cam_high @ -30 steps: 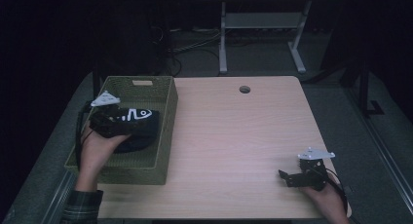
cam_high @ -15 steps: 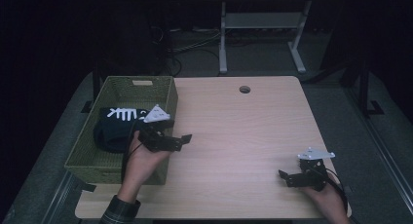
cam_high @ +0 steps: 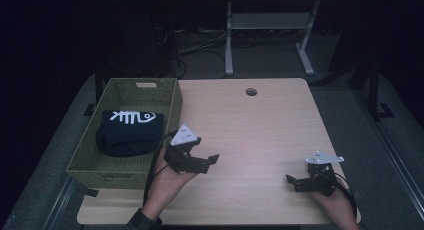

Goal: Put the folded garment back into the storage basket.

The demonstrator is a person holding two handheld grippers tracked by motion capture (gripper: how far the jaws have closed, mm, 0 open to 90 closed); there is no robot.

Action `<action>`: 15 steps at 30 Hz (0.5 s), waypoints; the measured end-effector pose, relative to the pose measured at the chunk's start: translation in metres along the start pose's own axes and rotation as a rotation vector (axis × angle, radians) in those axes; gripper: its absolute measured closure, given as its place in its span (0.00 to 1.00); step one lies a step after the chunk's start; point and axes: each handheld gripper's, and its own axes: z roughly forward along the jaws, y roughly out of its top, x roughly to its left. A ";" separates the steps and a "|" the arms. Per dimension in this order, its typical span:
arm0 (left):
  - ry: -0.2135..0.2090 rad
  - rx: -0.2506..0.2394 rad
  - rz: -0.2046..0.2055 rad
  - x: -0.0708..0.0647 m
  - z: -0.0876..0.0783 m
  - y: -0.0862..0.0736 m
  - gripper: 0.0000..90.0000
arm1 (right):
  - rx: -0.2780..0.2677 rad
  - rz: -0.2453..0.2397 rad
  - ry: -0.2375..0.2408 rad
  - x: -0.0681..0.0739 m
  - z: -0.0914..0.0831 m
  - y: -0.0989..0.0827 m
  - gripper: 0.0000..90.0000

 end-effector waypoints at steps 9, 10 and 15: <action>-0.020 0.085 0.023 -0.012 0.036 -0.031 0.18 | 0.000 0.000 -0.001 0.000 0.000 0.000 0.01; -0.019 0.090 0.018 -0.012 0.039 -0.033 0.18 | 0.000 0.000 -0.001 0.000 0.000 0.000 0.01; 0.000 0.143 0.025 -0.007 0.056 -0.051 0.17 | 0.000 0.000 -0.001 0.000 0.000 0.000 0.01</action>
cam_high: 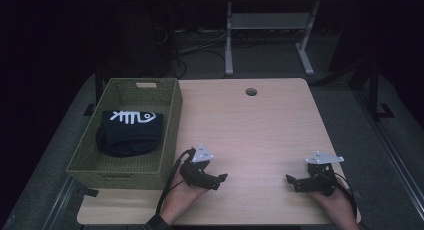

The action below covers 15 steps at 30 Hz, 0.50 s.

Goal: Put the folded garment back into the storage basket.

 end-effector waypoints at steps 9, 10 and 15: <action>0.029 0.057 0.014 0.005 0.016 -0.012 0.15 | 0.000 0.000 0.000 0.000 0.000 0.000 0.01; 0.024 0.063 0.011 0.005 0.017 -0.013 0.15 | 0.000 0.000 0.000 0.000 0.000 0.000 0.01; 0.037 0.065 0.031 0.006 0.019 -0.015 0.14 | 0.000 0.000 0.000 0.000 0.000 0.000 0.01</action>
